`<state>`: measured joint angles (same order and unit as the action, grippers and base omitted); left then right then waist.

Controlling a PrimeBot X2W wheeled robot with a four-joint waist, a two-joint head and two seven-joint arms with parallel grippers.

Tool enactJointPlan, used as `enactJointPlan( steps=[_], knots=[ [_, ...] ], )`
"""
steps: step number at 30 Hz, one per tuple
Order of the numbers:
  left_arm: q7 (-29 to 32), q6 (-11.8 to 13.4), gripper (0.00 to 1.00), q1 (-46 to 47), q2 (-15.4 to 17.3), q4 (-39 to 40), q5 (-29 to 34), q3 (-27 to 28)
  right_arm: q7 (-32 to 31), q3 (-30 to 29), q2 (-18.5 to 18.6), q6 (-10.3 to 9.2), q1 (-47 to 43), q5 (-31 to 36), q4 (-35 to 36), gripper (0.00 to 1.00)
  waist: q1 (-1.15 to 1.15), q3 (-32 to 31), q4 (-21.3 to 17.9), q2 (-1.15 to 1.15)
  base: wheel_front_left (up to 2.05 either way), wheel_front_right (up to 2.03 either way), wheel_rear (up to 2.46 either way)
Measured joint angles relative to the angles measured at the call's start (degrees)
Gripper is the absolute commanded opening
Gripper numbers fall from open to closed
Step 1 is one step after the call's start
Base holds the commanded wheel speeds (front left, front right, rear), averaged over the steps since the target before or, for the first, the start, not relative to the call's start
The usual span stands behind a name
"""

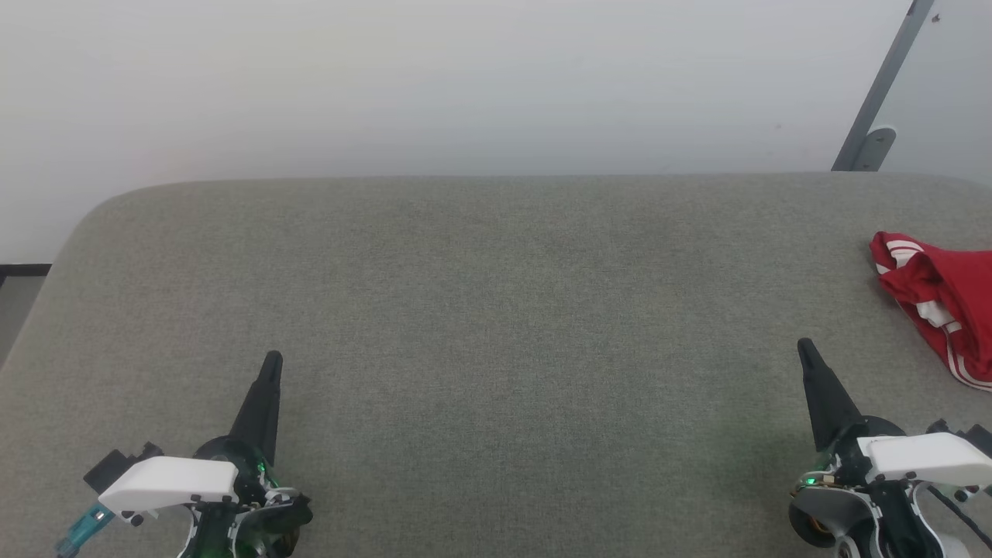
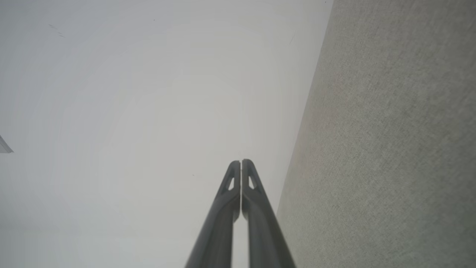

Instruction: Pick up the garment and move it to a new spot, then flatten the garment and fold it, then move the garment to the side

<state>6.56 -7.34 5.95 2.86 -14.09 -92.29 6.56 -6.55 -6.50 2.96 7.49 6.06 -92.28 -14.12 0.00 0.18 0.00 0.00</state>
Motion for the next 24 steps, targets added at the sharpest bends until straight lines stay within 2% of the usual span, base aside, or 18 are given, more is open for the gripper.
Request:
enactJointPlan(
  steps=[24],
  knots=[
    [0.0,0.0,0.00,0.0,0.0,0.0,0.0,0.0,0.0,0.0,0.0,0.00,0.0,0.0,0.0,0.00,0.00,0.0,0.0,0.00,0.00,0.00,0.00]
  ],
)
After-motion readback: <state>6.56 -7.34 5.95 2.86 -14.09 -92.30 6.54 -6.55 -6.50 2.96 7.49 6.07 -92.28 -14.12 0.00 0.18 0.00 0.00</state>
